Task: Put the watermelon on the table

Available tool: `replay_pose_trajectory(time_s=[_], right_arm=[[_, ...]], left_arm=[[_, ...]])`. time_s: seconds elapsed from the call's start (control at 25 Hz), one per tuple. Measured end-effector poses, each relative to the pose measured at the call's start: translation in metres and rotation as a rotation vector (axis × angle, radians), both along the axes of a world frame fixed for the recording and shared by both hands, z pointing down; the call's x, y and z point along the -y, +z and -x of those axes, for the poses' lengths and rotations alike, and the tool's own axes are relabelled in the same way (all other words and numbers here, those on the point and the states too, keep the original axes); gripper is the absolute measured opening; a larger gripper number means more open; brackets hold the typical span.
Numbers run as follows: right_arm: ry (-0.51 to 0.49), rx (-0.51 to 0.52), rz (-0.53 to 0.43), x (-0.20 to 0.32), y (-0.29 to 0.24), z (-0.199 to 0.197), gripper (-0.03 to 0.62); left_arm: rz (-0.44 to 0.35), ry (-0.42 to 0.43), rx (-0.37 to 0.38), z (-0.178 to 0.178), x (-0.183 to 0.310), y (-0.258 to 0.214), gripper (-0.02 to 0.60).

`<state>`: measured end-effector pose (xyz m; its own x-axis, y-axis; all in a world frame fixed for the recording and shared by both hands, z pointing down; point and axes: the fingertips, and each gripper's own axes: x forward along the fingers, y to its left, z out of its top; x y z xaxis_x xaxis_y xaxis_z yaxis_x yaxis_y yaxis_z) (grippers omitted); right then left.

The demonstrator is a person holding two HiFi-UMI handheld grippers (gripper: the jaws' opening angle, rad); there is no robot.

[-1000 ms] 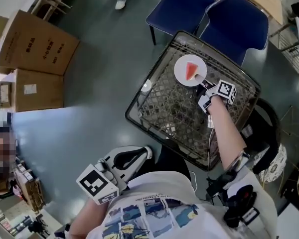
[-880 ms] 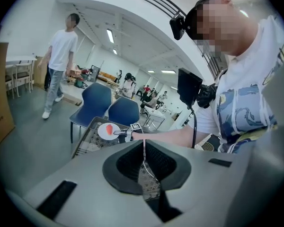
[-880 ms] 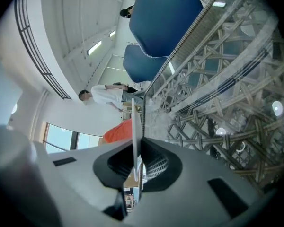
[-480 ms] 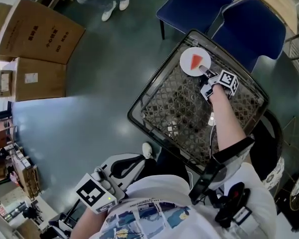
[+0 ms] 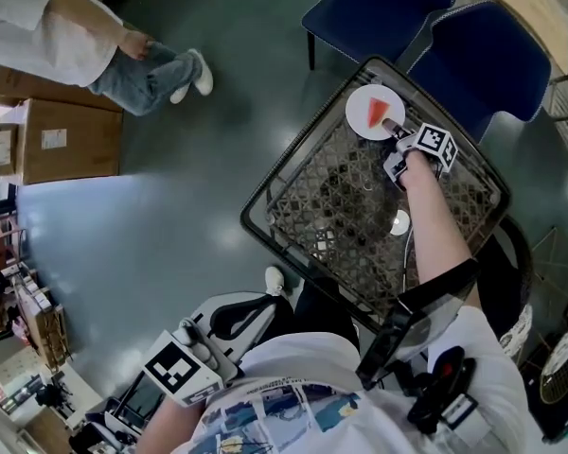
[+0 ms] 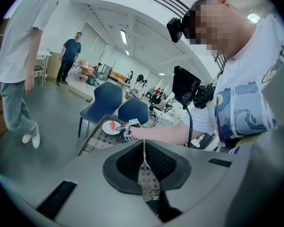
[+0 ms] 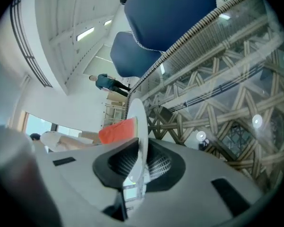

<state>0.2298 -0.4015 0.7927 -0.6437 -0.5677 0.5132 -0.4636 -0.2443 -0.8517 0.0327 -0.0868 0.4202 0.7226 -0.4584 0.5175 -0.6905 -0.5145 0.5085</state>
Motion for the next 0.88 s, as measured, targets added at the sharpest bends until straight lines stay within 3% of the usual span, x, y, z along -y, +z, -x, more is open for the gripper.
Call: replay_pose_trajectory(time_s=[0.16,0.48,0.88], right_arm=[[-0.043,-0.111,-0.002,-0.005,-0.004,-0.004,0.057],[-0.195,-0.363,-0.043,0.006,-0.013,-0.004,0.111],[-0.209,-0.498,-0.031,-0.004,-0.012,-0.014,0.126]], left_arm=[[0.012,-0.024,-0.045,0.0,-0.006,-0.004,0.018],[0.011,-0.039,-0.044,0.004,0.003,-0.01,0.018],[-0.003,-0.055,-0.044,0.007,-0.013,-0.01,0.018]])
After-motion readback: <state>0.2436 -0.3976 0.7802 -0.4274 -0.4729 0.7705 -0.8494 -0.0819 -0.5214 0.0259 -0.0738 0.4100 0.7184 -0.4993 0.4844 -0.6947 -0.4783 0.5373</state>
